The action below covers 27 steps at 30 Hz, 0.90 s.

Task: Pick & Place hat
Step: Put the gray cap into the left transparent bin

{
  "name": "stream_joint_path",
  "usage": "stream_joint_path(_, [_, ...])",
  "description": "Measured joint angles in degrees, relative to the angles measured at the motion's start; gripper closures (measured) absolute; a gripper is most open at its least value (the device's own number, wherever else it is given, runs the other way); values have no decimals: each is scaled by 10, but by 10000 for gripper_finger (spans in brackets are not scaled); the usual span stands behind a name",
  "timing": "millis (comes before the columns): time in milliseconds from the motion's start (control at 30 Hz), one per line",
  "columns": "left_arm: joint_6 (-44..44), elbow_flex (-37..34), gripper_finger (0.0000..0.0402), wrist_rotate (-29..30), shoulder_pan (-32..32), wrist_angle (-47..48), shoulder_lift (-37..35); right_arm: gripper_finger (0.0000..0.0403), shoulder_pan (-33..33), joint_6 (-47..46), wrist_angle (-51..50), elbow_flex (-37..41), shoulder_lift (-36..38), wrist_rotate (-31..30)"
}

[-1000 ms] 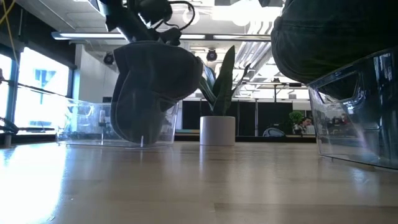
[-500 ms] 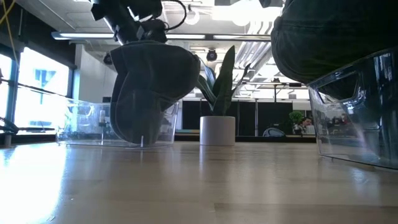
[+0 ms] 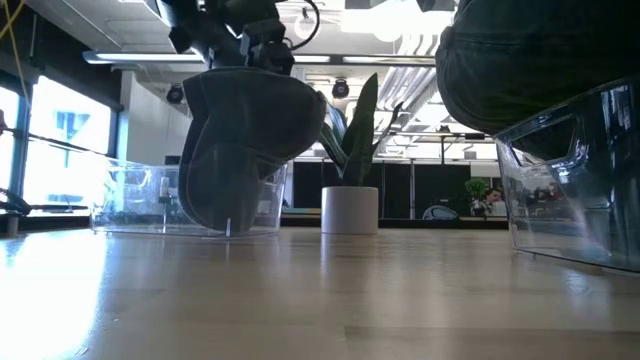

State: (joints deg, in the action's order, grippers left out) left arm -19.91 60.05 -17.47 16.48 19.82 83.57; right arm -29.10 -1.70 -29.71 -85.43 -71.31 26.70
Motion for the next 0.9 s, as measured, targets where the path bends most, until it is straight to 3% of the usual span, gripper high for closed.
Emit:
stream_joint_path(333, [-24, 0, 402, 2, 25, 84, -45, 208, 0, 1, 0, 0, 0, 0])
stream_joint_path(600, [9, 0, 402, -128, 4, 62, -47, 208, 0, 3, 2, 0, 0, 0])
stream_joint_path(900, [27, 0, 402, -130, -11, 40, -46, 208, 0, 4, 3, 0, 0, 0])
